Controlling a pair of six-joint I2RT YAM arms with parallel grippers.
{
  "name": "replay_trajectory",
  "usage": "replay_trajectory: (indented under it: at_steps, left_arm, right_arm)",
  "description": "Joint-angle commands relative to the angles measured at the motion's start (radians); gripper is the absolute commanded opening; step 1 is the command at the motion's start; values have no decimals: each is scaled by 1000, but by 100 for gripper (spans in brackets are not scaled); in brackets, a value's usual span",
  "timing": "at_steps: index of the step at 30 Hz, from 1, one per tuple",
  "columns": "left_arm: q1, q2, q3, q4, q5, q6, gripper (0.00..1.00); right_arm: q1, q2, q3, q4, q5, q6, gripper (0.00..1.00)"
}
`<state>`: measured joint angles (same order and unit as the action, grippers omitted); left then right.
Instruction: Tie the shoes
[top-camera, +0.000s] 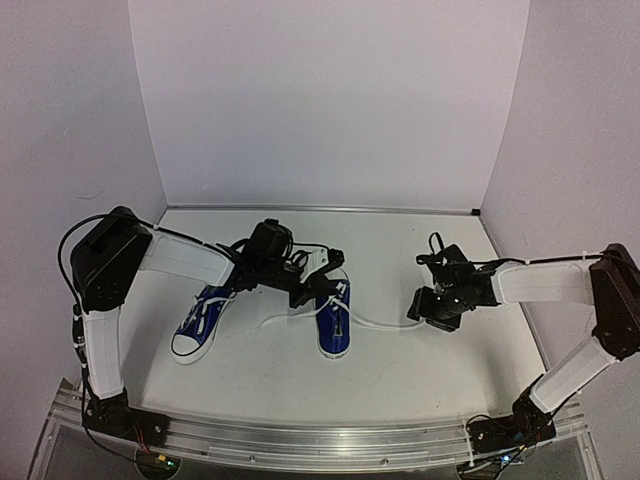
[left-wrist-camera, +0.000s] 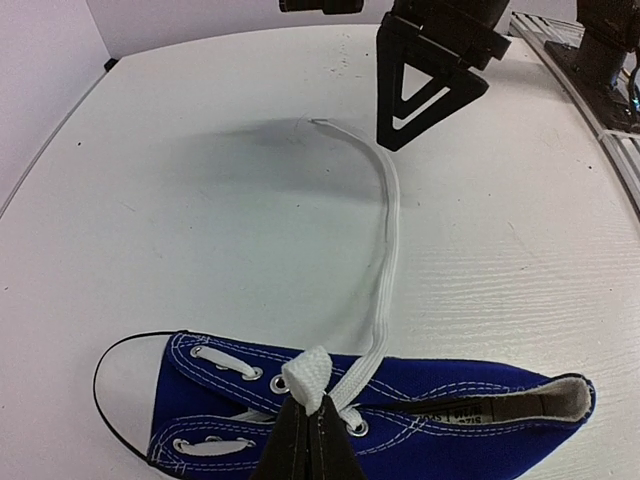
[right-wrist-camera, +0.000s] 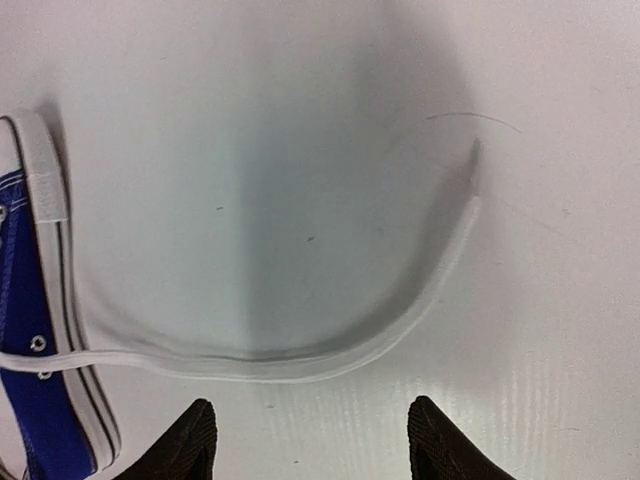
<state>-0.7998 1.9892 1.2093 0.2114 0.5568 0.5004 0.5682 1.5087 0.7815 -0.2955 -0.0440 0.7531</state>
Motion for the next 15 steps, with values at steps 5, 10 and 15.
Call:
replay_trajectory:
  at_steps: [5,10,15]
  left_arm:
    - [-3,-17,-16,63,16,26,0]
    - [-3,-13,-16,65,20,30,0]
    - [-3,-17,-28,80,16,31,0]
  right_arm:
    - [5,125,77,-70,196,72,61]
    - [3,171,106,-78,259,68,55]
    - [-44,145,80,-109,285,63,37]
